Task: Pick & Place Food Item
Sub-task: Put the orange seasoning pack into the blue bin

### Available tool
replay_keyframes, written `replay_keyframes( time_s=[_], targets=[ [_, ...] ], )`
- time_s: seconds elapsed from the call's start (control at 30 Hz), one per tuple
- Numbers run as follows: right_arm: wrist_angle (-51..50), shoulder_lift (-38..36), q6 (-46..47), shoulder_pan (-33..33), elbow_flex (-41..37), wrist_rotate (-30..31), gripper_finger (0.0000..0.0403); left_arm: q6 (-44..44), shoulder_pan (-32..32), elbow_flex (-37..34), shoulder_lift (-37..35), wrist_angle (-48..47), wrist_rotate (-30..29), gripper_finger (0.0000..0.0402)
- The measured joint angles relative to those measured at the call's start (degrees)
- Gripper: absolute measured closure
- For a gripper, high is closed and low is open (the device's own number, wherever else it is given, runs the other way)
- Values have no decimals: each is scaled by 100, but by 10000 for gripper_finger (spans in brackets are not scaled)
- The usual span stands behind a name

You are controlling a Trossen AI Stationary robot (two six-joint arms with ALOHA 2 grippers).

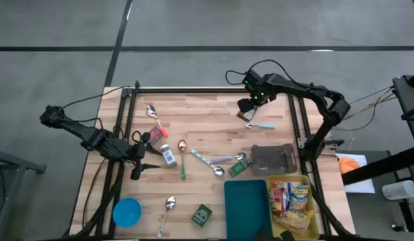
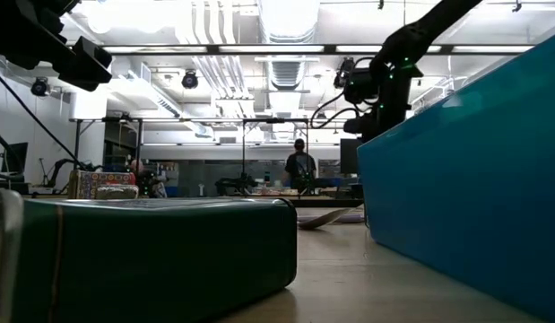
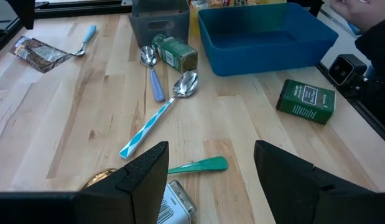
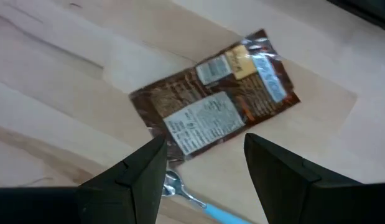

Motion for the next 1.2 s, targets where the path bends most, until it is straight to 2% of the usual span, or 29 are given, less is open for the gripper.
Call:
replay_keyframes(
  time_s=[0.23,0.47,0.7,0.93,1.2],
  targets=[
    [18,128,-23,366,51,-37,189,0,-1,-2,2,-1,0,161],
    [-98,213,110,582,6,455,189,0,1,-2,2,-1,0,161],
    [-80,211,632,573,-173,491,189,0,-1,-1,0,-1,0,161],
    [-69,210,1858,571,-458,447,189,0,0,0,1,0,0,161],
    [293,210,2144,499,-540,418,189,0,1,-2,0,0,0,161]
  ],
)
